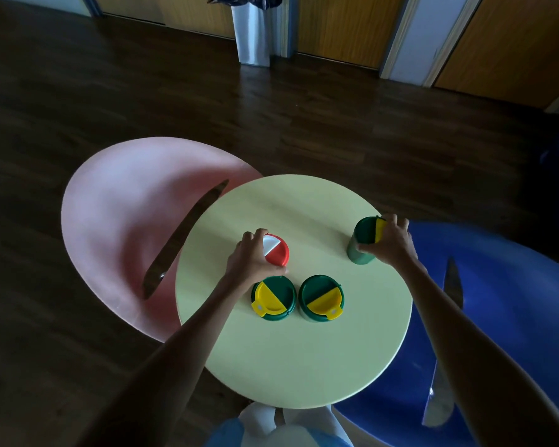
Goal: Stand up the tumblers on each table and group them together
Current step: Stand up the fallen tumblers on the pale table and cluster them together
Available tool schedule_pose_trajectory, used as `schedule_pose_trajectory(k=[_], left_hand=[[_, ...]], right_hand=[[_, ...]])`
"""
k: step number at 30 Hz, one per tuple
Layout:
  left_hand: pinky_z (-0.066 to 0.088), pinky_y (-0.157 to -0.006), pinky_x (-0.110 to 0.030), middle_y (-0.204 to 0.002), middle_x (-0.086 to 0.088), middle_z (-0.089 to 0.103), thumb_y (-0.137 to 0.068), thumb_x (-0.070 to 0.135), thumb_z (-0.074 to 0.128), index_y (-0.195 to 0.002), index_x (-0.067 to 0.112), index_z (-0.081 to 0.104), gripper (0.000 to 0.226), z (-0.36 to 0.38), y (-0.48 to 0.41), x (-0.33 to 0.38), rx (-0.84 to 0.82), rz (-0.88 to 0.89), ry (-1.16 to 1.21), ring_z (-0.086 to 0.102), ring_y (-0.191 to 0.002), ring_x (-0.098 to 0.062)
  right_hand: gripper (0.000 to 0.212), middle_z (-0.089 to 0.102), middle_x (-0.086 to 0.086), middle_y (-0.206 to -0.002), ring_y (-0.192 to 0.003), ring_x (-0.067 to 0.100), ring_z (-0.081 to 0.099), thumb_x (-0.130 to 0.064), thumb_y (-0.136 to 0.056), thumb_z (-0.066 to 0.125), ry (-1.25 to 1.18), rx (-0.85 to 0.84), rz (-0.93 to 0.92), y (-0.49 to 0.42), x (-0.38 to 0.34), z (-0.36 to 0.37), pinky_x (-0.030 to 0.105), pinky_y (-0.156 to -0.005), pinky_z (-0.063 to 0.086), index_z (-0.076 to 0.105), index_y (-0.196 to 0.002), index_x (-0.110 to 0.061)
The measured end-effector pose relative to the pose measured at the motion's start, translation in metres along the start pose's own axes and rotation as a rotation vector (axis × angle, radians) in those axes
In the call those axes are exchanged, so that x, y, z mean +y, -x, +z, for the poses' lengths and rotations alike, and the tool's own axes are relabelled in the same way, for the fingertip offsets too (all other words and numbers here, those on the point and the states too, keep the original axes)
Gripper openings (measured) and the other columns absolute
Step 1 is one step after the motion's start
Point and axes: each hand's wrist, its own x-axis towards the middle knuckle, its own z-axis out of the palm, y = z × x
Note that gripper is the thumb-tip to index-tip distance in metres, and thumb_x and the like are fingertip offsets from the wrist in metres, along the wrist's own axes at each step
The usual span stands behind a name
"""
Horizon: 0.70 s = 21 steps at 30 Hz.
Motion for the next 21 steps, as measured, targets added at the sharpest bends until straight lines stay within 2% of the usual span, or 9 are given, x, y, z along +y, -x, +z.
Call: schedule_pose_trajectory(k=[6,10,21], left_hand=[[0.051,-0.085,-0.037,-0.12,-0.004,0.051,-0.05,0.046,0.083,-0.129,0.026,0.042,0.092,-0.001,-0.007,0.003,0.005,0.029,0.019,0.053,-0.111,-0.025],[0.051,-0.088,-0.042,-0.125,-0.005,0.048,-0.052,0.039,0.084,-0.132,0.024,0.04,0.093,-0.007,-0.021,0.012,-0.037,0.066,0.023,0.05,-0.115,-0.026],[0.05,-0.09,-0.044,-0.127,-0.006,0.047,-0.056,0.043,0.084,-0.134,0.023,0.038,0.093,-0.009,-0.041,0.011,-0.067,0.119,0.038,0.049,-0.115,-0.027]], right_hand=[[0.09,0.039,0.011,-0.128,-0.115,0.033,0.047,-0.024,-0.059,0.086,-0.007,-0.199,-0.292,0.007,-0.029,0.009,0.041,-0.089,0.049,0.038,-0.134,-0.023],[0.092,0.036,0.009,-0.134,-0.12,0.03,0.043,-0.022,-0.062,0.082,0.061,-0.293,-0.416,0.014,-0.056,0.022,0.037,-0.087,0.049,0.032,-0.14,-0.025],[0.094,0.03,0.006,-0.147,-0.129,0.029,0.036,-0.017,-0.066,0.08,0.094,-0.317,-0.448,0.012,-0.067,0.037,0.041,-0.093,0.049,0.026,-0.144,-0.025]])
